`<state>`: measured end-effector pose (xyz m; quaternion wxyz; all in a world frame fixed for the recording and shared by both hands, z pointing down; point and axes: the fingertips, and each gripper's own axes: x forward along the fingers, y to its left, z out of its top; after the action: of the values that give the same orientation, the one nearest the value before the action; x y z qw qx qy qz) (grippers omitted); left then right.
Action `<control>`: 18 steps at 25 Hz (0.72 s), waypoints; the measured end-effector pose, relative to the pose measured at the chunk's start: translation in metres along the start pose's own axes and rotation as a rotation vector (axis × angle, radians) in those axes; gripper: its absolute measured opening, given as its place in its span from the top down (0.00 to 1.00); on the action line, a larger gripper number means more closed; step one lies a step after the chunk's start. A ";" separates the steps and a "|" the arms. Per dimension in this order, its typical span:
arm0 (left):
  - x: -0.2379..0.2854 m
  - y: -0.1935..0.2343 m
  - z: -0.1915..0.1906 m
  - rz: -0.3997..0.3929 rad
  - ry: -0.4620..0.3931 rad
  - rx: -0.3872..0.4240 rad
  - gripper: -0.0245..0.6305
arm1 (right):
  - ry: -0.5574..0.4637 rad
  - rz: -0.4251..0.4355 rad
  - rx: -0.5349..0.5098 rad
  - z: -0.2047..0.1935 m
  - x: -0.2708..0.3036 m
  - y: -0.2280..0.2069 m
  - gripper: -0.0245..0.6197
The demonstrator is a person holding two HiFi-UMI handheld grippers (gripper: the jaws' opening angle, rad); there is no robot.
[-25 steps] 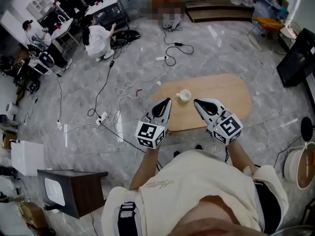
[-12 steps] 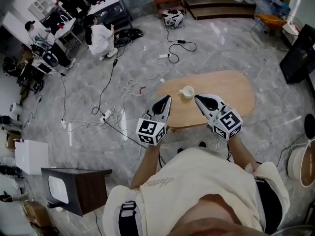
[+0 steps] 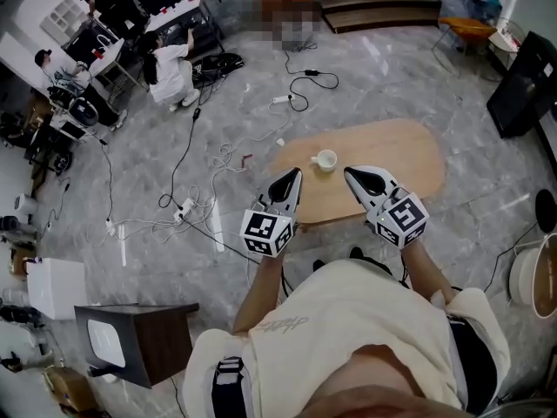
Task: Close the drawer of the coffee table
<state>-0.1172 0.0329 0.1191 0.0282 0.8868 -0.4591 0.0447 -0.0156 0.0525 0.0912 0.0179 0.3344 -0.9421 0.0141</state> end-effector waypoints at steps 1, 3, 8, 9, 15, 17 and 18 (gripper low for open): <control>0.001 -0.002 0.000 -0.002 0.000 0.000 0.96 | 0.000 -0.002 0.003 0.000 -0.002 -0.001 0.97; 0.002 -0.004 0.001 -0.006 -0.001 -0.001 0.96 | 0.002 -0.005 0.006 0.000 -0.004 -0.001 0.97; -0.003 -0.009 0.000 -0.011 0.002 -0.007 0.96 | 0.007 -0.011 0.019 0.000 -0.010 0.004 0.97; -0.004 -0.010 0.000 -0.012 0.003 -0.008 0.96 | 0.005 -0.010 0.022 0.001 -0.011 0.005 0.97; -0.009 -0.011 -0.005 -0.011 0.005 -0.014 0.96 | 0.008 -0.012 0.023 -0.003 -0.013 0.008 0.97; -0.009 -0.008 -0.005 -0.010 0.008 -0.017 0.96 | 0.012 -0.013 0.025 -0.003 -0.010 0.007 0.97; -0.009 -0.006 -0.005 -0.010 0.009 -0.019 0.96 | 0.013 -0.012 0.025 -0.003 -0.009 0.007 0.97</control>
<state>-0.1178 0.0442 0.1233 0.0389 0.8886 -0.4549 0.0444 -0.0133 0.0636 0.0934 0.0198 0.3404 -0.9397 0.0278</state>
